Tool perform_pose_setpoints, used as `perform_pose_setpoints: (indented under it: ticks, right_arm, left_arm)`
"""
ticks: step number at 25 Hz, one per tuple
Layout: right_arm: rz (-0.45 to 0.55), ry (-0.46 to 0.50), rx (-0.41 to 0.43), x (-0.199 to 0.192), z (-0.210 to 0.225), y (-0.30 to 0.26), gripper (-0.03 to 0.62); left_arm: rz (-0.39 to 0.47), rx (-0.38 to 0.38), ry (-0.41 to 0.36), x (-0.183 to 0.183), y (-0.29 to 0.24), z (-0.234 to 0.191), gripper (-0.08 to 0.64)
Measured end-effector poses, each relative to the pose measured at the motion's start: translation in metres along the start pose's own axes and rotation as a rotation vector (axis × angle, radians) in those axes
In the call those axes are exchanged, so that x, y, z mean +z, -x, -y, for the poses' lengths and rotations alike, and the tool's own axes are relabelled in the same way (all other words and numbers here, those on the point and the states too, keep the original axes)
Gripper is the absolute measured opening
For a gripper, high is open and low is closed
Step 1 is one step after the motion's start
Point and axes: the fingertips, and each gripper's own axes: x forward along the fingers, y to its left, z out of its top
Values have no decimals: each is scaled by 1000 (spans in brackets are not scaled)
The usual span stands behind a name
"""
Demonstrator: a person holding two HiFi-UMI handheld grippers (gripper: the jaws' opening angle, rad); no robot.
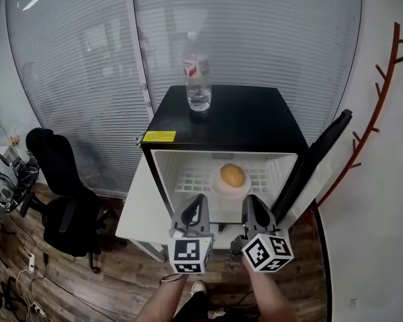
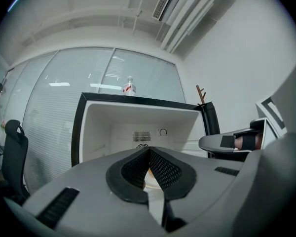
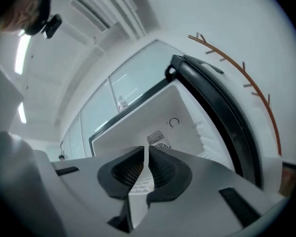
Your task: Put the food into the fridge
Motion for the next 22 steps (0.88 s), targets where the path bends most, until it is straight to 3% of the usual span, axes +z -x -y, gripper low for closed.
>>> perform_pose_setpoints:
  ticks: [6,8,22]
  right_arm:
    - [17,417,17,8,-27,6,37]
    - [7,492,20,5,-34,6,34]
    - [8,523,50,-3,-39,5,28]
  left_arm:
    - [13,-1,-28,0,8,6,26]
    - [24,1,-41,1,10,8,26]
    - [32,3,-60,-7,14,9,26]
